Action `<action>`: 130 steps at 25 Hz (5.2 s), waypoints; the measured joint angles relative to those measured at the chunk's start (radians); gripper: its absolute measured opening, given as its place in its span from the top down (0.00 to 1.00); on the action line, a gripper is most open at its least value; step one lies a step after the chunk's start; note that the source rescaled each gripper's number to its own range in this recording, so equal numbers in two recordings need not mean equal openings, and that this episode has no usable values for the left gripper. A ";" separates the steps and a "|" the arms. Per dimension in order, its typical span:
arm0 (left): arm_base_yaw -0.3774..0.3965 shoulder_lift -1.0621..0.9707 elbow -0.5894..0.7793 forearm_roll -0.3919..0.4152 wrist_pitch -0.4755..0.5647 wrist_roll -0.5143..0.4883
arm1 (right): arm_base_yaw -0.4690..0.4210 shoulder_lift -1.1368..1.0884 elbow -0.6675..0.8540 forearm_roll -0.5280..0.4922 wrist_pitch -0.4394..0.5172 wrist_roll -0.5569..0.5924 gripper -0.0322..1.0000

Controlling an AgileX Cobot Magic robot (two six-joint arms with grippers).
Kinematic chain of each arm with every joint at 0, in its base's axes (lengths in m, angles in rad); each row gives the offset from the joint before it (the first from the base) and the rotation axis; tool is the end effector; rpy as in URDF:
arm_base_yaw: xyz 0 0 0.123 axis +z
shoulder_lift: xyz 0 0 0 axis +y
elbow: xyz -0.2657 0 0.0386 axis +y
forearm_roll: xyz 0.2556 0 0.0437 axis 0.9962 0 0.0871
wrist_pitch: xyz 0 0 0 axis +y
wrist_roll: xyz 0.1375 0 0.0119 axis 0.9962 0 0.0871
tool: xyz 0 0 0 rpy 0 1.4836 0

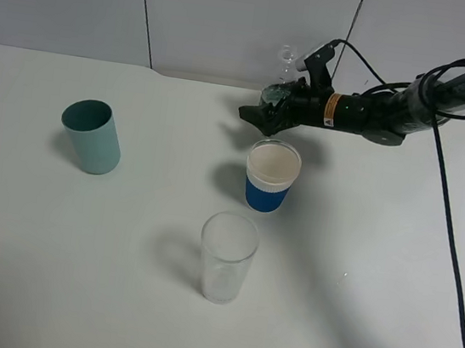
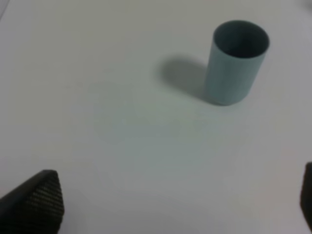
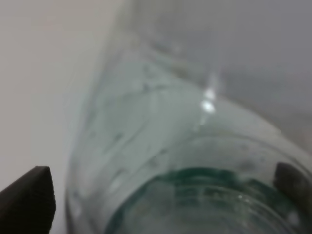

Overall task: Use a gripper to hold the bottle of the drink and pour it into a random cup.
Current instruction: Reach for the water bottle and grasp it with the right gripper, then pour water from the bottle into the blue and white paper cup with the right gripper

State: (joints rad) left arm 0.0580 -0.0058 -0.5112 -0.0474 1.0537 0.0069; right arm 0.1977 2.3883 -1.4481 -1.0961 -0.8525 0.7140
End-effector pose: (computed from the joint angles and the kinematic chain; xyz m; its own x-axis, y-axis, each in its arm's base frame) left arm 0.0591 -0.0023 0.2644 -0.4329 -0.0417 -0.9005 -0.0280 0.9991 -0.0328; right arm 0.4739 0.1891 0.0586 -0.2030 -0.1866 -0.9612 -0.8121 0.5805 0.0588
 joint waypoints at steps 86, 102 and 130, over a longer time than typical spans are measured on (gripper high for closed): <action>0.000 0.000 0.000 0.000 0.000 0.000 | -0.115 -0.818 0.595 -0.291 0.503 0.024 0.97; 0.000 0.000 0.000 -0.001 0.000 0.000 | 0.041 -0.818 0.595 -0.316 0.709 -0.092 0.97; 0.000 0.000 0.000 -0.001 0.000 0.000 | 0.216 -0.717 0.595 -0.396 0.958 -0.263 0.97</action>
State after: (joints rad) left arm 0.0580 -0.0058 -0.5112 -0.0485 1.0537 0.0068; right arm 0.4137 1.6717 -0.8530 -1.4926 0.1055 0.4513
